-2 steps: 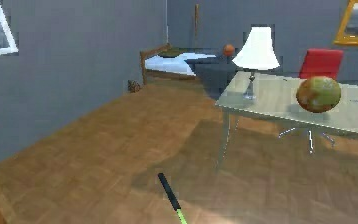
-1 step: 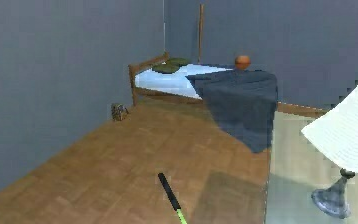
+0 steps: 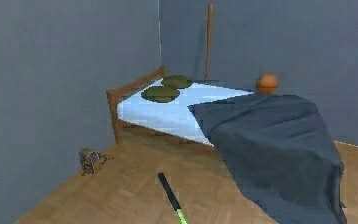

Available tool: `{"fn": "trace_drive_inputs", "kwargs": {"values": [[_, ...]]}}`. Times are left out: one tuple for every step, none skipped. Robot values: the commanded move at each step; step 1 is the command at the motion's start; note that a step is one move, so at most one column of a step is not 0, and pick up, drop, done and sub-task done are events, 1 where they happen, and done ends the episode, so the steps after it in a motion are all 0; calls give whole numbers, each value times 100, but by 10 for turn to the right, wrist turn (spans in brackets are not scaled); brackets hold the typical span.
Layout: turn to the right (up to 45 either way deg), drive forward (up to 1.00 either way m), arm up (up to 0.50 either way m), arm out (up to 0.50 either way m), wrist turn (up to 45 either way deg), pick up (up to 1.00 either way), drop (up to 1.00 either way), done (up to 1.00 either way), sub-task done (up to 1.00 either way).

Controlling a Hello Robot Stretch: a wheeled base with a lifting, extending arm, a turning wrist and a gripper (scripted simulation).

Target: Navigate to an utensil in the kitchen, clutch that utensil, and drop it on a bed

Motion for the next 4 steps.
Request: {"fn": "trace_drive_inputs", "kwargs": {"values": [[0, 100, 0, 0, 0, 0, 0, 0, 0], [30, 0, 0, 0, 0, 0, 0, 0, 0], [0, 20, 0, 0, 0, 0, 0, 0, 0], [450, 0, 0, 0, 0, 0, 0, 0, 0]]}}
